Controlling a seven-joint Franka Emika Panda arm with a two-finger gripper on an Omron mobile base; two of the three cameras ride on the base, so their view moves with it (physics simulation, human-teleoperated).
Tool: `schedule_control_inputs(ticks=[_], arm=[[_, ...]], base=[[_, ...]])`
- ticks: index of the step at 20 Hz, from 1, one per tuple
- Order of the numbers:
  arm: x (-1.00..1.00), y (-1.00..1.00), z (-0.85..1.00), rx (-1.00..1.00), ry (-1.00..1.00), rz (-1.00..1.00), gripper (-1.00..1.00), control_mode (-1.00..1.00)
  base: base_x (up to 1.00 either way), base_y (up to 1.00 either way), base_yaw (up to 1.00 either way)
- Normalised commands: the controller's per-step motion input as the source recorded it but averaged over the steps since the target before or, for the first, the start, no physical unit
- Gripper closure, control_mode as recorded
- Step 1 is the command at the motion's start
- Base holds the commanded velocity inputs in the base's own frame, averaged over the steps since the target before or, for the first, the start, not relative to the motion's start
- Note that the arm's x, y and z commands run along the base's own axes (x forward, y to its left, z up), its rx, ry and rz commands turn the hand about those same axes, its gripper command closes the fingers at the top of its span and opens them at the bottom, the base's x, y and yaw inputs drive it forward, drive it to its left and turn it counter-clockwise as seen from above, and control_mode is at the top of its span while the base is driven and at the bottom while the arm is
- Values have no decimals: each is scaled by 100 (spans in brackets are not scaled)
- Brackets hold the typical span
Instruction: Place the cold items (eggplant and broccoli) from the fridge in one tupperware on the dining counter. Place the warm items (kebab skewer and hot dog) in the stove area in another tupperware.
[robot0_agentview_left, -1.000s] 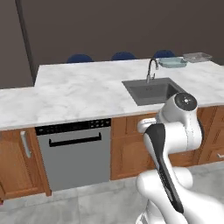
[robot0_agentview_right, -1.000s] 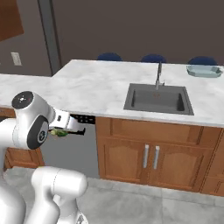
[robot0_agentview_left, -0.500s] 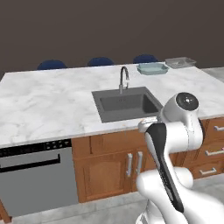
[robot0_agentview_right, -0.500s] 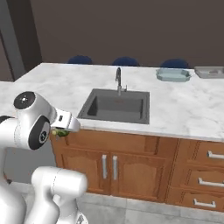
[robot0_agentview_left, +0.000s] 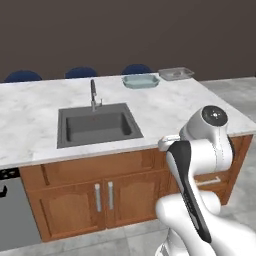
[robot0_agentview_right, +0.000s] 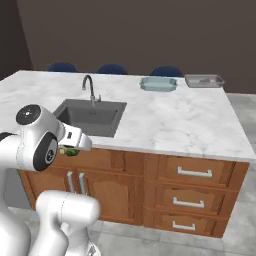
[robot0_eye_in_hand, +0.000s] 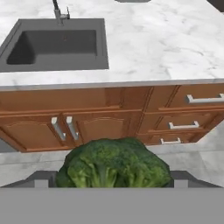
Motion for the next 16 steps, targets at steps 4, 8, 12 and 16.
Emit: schedule_control_inputs(ticks=[4,8,12,16], arm=[[0,0,0,0,0,0,100,100],[0,0,0,0,0,0,100,100],[0,0,0,0,0,0,100,100],[0,0,0,0,0,0,100,100]], base=[[5,-100,12],[3,-100,19],[0,-100,23],[0,-100,23]])
